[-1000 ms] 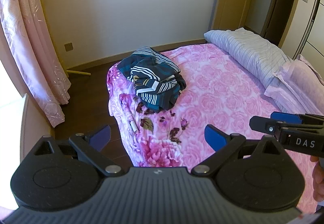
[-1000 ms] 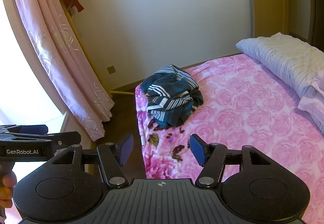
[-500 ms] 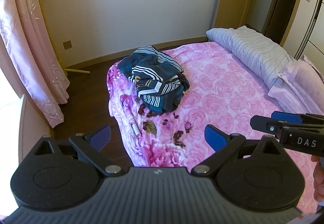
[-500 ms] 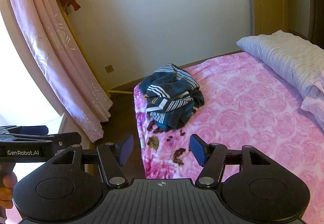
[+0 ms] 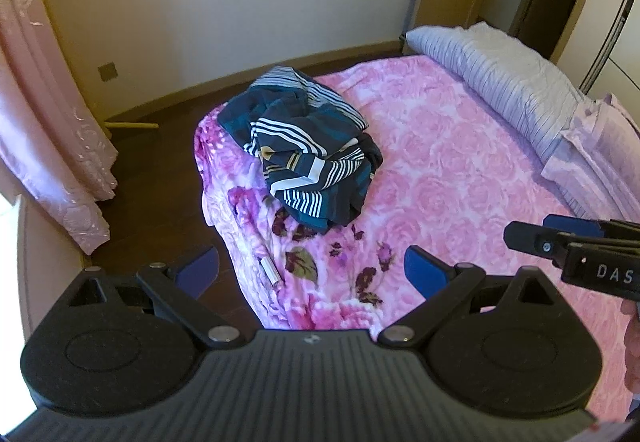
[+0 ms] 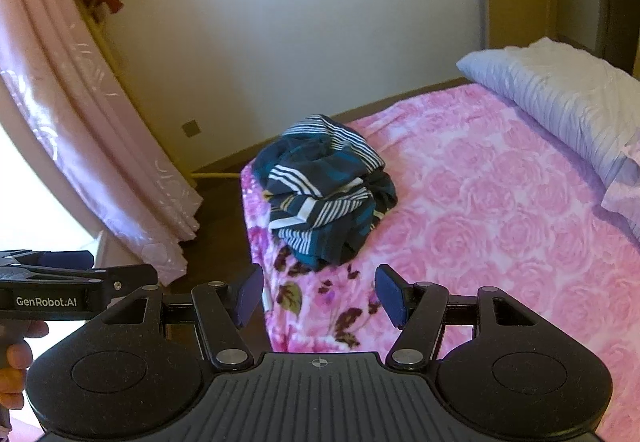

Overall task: Fold large clothes
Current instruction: 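Grasp the striped sweater with the right gripper and lift it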

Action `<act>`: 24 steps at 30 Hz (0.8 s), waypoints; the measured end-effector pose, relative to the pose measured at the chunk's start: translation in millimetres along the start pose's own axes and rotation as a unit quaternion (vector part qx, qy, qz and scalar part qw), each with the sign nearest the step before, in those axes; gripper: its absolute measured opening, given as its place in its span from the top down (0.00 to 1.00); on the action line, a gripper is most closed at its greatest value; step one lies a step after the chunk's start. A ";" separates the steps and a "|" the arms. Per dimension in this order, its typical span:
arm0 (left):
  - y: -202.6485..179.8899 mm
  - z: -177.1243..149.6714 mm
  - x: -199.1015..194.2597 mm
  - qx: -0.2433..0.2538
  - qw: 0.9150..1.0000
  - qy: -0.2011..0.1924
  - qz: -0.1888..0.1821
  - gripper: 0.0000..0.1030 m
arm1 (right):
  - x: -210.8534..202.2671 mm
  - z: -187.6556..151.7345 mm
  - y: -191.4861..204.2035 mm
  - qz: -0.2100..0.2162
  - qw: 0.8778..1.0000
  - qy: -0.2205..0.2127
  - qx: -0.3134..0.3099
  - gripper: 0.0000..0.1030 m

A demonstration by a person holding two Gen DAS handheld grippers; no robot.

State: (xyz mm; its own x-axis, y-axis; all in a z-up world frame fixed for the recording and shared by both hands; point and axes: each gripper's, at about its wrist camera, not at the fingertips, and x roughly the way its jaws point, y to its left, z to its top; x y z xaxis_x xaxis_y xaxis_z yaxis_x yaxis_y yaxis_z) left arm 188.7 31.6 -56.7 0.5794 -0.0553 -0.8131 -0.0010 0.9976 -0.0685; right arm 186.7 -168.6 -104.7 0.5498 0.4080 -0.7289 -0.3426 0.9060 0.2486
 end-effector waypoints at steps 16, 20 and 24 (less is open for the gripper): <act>77.6 94.0 171.2 0.005 0.998 0.070 -0.002 0.06 | 172.7 64.7 -27.0 -0.006 0.991 0.059 0.123 0.43; 88.1 116.0 212.5 0.008 0.997 0.082 -0.004 0.06 | 219.5 74.2 -32.8 0.004 0.985 0.067 0.159 0.43; 96.0 135.5 254.5 0.011 0.996 0.093 -0.004 0.06 | 263.9 81.6 -40.5 0.009 0.976 0.073 0.204 0.43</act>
State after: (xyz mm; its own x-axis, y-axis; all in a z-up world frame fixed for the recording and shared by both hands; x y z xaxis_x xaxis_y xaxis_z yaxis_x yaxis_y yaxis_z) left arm 446.4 118.8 -191.9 0.4177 -0.0675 -0.9061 0.0216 0.9977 -0.0644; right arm 407.9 -88.3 -255.1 0.4224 0.4314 -0.7972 -0.0038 0.8803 0.4744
